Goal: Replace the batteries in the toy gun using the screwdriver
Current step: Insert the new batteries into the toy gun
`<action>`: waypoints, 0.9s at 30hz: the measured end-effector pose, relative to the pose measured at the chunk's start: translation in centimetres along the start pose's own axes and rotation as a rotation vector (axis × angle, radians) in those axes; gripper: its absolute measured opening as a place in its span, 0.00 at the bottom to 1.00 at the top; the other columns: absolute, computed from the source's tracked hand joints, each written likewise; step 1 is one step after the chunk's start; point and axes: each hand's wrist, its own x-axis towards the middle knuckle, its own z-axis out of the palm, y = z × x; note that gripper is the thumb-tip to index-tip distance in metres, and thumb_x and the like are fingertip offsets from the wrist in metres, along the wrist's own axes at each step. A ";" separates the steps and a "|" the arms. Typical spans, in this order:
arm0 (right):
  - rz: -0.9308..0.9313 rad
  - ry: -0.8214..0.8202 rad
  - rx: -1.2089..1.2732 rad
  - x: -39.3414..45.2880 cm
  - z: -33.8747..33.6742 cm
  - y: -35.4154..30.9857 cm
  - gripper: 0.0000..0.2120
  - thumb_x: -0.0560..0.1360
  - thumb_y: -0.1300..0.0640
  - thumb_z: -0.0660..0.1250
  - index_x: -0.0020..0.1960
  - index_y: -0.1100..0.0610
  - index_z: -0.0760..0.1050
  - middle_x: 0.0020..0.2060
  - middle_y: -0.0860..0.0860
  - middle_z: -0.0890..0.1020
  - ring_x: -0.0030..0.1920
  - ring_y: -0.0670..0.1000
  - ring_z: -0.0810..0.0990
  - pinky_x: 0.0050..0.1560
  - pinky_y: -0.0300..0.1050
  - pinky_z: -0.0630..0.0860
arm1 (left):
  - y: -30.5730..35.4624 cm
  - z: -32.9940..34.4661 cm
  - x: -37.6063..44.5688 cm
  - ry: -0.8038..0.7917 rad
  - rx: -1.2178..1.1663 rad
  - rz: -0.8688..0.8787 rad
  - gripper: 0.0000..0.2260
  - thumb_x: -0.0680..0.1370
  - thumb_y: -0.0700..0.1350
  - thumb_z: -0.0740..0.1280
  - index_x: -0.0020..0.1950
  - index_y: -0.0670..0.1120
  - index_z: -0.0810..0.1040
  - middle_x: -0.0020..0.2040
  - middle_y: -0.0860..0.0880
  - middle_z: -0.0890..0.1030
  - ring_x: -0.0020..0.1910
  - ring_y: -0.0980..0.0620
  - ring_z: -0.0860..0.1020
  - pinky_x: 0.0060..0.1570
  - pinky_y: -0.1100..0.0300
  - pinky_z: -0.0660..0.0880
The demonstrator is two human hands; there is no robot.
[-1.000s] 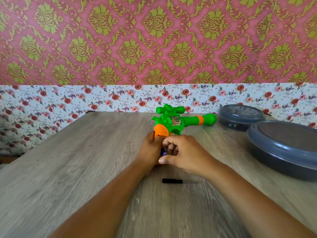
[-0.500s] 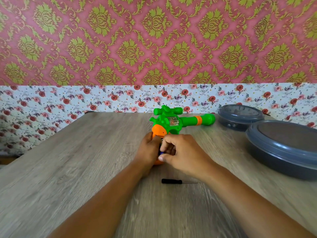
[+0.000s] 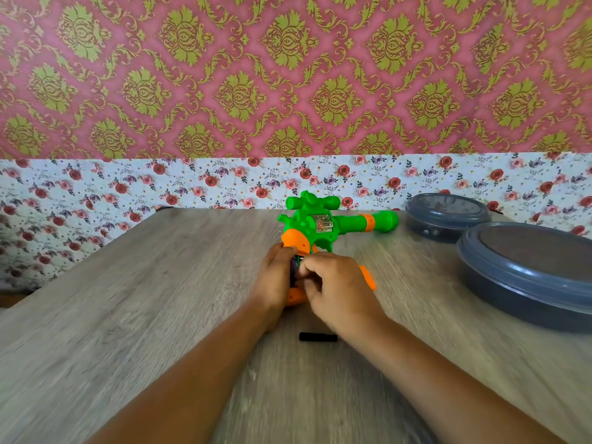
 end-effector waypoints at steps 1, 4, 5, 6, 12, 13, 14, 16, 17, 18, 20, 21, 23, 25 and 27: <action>-0.010 0.010 -0.013 0.0 0.1 -0.1 0.06 0.67 0.68 0.64 0.37 0.58 0.76 0.35 0.50 0.78 0.39 0.55 0.77 0.39 0.50 0.74 | 0.0 0.0 0.0 0.007 0.002 -0.009 0.12 0.80 0.42 0.54 0.37 0.48 0.68 0.27 0.53 0.71 0.25 0.57 0.70 0.24 0.66 0.65; -0.024 0.010 -0.033 0.1 0.2 -0.1 0.06 0.66 0.66 0.62 0.37 0.58 0.76 0.36 0.55 0.80 0.39 0.58 0.78 0.39 0.53 0.76 | 0.0 0.0 0.0 0.009 0.017 0.002 0.11 0.80 0.43 0.53 0.40 0.46 0.69 0.34 0.47 0.72 0.32 0.52 0.71 0.30 0.61 0.67; -0.028 0.003 -0.039 0.2 0.3 0.0 0.07 0.66 0.66 0.61 0.37 0.59 0.77 0.36 0.55 0.80 0.38 0.58 0.78 0.39 0.54 0.76 | -0.1 0.0 0.1 0.017 0.036 0.010 0.10 0.80 0.43 0.53 0.41 0.46 0.69 0.36 0.46 0.73 0.34 0.51 0.72 0.32 0.60 0.67; -0.031 -0.007 -0.048 0.3 0.3 0.1 0.08 0.65 0.65 0.60 0.36 0.59 0.77 0.35 0.55 0.80 0.38 0.58 0.78 0.39 0.54 0.76 | -0.2 0.1 0.2 0.028 0.054 0.021 0.10 0.80 0.43 0.53 0.41 0.46 0.70 0.36 0.46 0.73 0.35 0.51 0.72 0.34 0.59 0.68; -0.040 -0.089 -0.043 0.3 0.1 0.1 0.10 0.65 0.64 0.58 0.36 0.60 0.79 0.36 0.55 0.79 0.40 0.57 0.77 0.39 0.49 0.74 | -0.6 0.1 0.4 0.080 0.081 0.033 0.11 0.80 0.42 0.54 0.39 0.48 0.70 0.35 0.47 0.73 0.36 0.50 0.72 0.34 0.57 0.67; -0.043 -0.102 -0.048 0.3 0.0 0.2 0.10 0.67 0.64 0.59 0.36 0.60 0.79 0.37 0.55 0.78 0.41 0.57 0.76 0.40 0.49 0.74 | -0.6 0.1 0.5 0.084 0.081 0.027 0.11 0.80 0.42 0.54 0.40 0.46 0.71 0.36 0.45 0.73 0.36 0.49 0.72 0.33 0.58 0.67; -0.044 -0.112 -0.051 0.4 -0.1 0.3 0.10 0.69 0.64 0.60 0.37 0.61 0.80 0.38 0.55 0.77 0.42 0.57 0.76 0.41 0.50 0.73 | -0.6 0.1 0.5 0.091 0.077 0.019 0.10 0.80 0.42 0.53 0.42 0.45 0.71 0.38 0.44 0.73 0.38 0.48 0.73 0.33 0.58 0.68; -0.035 -0.125 -0.046 0.4 -0.3 0.4 0.10 0.72 0.66 0.61 0.41 0.61 0.81 0.38 0.53 0.74 0.45 0.57 0.75 0.42 0.49 0.71 | -0.5 0.0 0.5 0.110 0.065 -0.004 0.10 0.80 0.43 0.53 0.47 0.44 0.73 0.40 0.42 0.74 0.39 0.47 0.74 0.33 0.59 0.69; -0.026 -0.134 -0.044 0.3 -0.4 0.4 0.10 0.73 0.66 0.61 0.43 0.60 0.82 0.39 0.51 0.71 0.46 0.56 0.74 0.42 0.48 0.70 | -0.5 -0.1 0.5 0.120 0.062 -0.014 0.10 0.80 0.43 0.53 0.48 0.44 0.73 0.41 0.42 0.75 0.39 0.47 0.74 0.35 0.58 0.70; -0.018 -0.146 -0.045 0.3 -0.4 0.4 0.11 0.74 0.65 0.61 0.46 0.59 0.82 0.40 0.50 0.70 0.47 0.55 0.74 0.43 0.46 0.69 | -0.4 -0.1 0.5 0.127 0.058 -0.022 0.10 0.80 0.43 0.53 0.47 0.44 0.74 0.42 0.41 0.76 0.40 0.47 0.75 0.37 0.57 0.71; -0.004 -0.178 -0.045 0.3 -0.5 0.4 0.12 0.75 0.65 0.61 0.50 0.57 0.82 0.41 0.50 0.70 0.48 0.54 0.74 0.43 0.44 0.68 | -0.3 -0.1 0.6 0.144 0.028 -0.045 0.11 0.80 0.43 0.54 0.44 0.46 0.74 0.42 0.42 0.78 0.41 0.46 0.76 0.39 0.55 0.72; 0.005 -0.196 -0.035 0.3 -0.6 0.4 0.12 0.75 0.65 0.61 0.51 0.56 0.81 0.43 0.51 0.72 0.49 0.54 0.74 0.44 0.44 0.69 | -0.2 -0.2 0.5 0.156 0.010 -0.056 0.11 0.80 0.43 0.54 0.44 0.47 0.74 0.42 0.42 0.78 0.40 0.46 0.76 0.40 0.55 0.73; 0.039 -0.192 0.017 0.6 -1.2 0.6 0.12 0.75 0.65 0.61 0.52 0.56 0.81 0.45 0.54 0.75 0.48 0.54 0.75 0.47 0.45 0.71 | -0.3 -0.2 0.6 0.156 -0.028 -0.082 0.12 0.81 0.44 0.53 0.45 0.45 0.75 0.44 0.39 0.79 0.40 0.45 0.77 0.42 0.53 0.74; 0.105 -0.108 0.070 1.0 -2.3 1.3 0.12 0.75 0.65 0.62 0.51 0.55 0.82 0.45 0.51 0.77 0.45 0.50 0.75 0.45 0.42 0.70 | -0.3 -0.2 0.7 0.135 -0.104 -0.117 0.14 0.82 0.46 0.52 0.52 0.42 0.75 0.46 0.37 0.78 0.40 0.44 0.77 0.41 0.54 0.76; 0.192 -0.010 0.106 1.5 -3.8 2.6 0.12 0.75 0.66 0.62 0.51 0.55 0.81 0.44 0.47 0.78 0.43 0.44 0.76 0.42 0.32 0.70 | -0.2 -0.3 0.6 0.119 -0.206 -0.158 0.15 0.82 0.47 0.52 0.58 0.39 0.72 0.44 0.38 0.78 0.38 0.45 0.77 0.33 0.58 0.78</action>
